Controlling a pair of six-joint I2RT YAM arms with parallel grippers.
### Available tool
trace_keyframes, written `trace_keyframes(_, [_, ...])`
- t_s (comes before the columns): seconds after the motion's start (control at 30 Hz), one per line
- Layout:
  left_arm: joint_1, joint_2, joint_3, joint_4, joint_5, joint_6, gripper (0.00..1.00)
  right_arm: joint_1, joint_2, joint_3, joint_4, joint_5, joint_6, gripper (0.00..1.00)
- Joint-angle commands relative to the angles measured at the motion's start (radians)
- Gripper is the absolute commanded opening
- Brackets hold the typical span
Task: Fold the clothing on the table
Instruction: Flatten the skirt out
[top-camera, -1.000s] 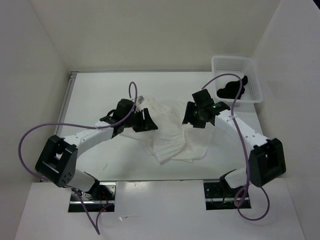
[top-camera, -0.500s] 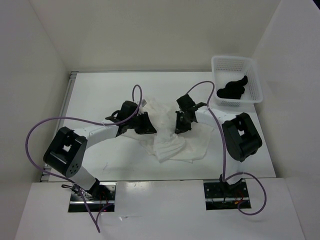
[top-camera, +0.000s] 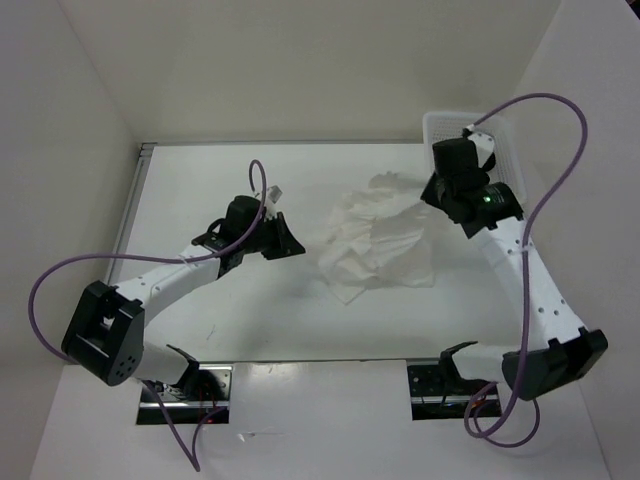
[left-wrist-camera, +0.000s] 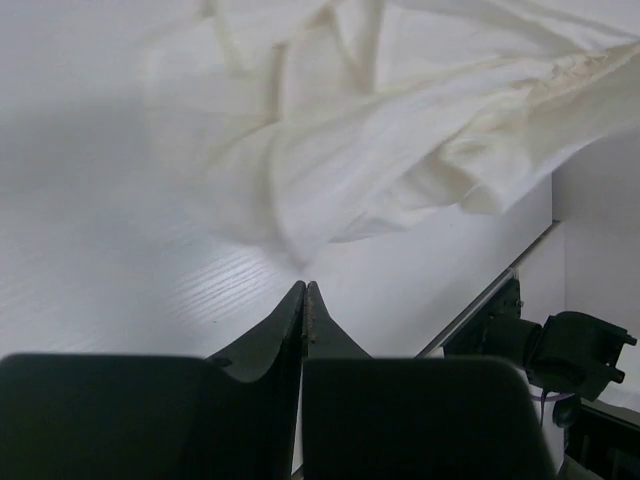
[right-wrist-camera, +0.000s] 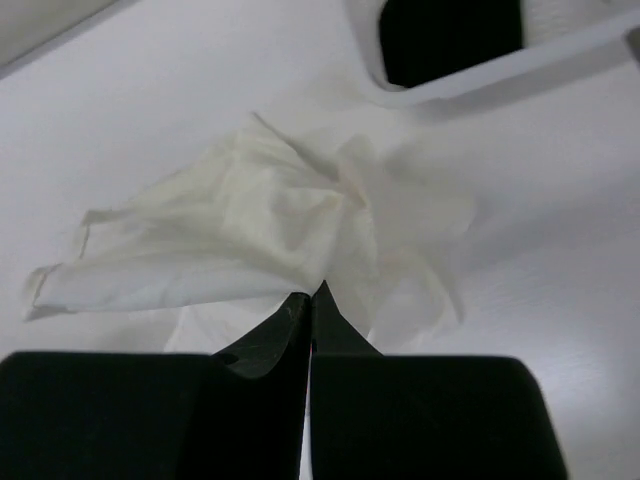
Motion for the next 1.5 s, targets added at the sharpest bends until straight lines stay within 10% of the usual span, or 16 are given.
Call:
trace_keyframes(0.0, [0.005,-0.021,0.028,0.004,-0.031,0.009,0.00,-0.007,0.027,-0.072,-0.192,0.114,-0.013,0.00])
trace_keyframes(0.2, [0.005,-0.030,0.007,0.018,-0.022,-0.014,0.02,-0.007,0.027,-0.097,-0.136,0.026,-0.004,0.00])
trace_keyframes(0.3, [0.005,-0.030,-0.018,0.073,0.021,-0.014,0.37,-0.007,0.048,-0.064,-0.136,0.026,-0.015,0.00])
trace_keyframes(0.37, [0.005,-0.030,-0.029,0.114,0.050,-0.023,1.00,-0.007,0.080,-0.024,-0.100,-0.093,-0.054,0.00])
trace_keyframes(0.73, [0.054,-0.180,-0.029,0.062,-0.085,-0.014,1.00,0.113,0.188,0.655,0.313,-0.908,-0.141,0.00])
trace_keyframes(0.9, [0.065,-0.214,-0.091,0.062,-0.085,-0.023,1.00,0.036,0.137,0.725,0.201,-0.726,-0.173,0.00])
trace_keyframes(1.03, [0.065,-0.214,-0.101,0.062,-0.085,-0.023,1.00,-0.058,0.079,0.409,0.115,-0.504,-0.121,0.01])
trace_keyframes(1.13, [0.065,-0.223,-0.101,0.042,-0.085,-0.023,1.00,-0.121,0.068,0.152,0.016,-0.350,-0.080,0.42])
trace_keyframes(1.3, [0.074,-0.265,-0.119,0.009,-0.106,-0.012,1.00,-0.159,-0.013,-0.175,-0.047,-0.159,-0.046,0.53])
trace_keyframes(1.47, [0.074,-0.274,-0.138,0.008,-0.106,-0.003,1.00,-0.159,-0.073,-0.120,-0.072,-0.089,-0.029,0.56])
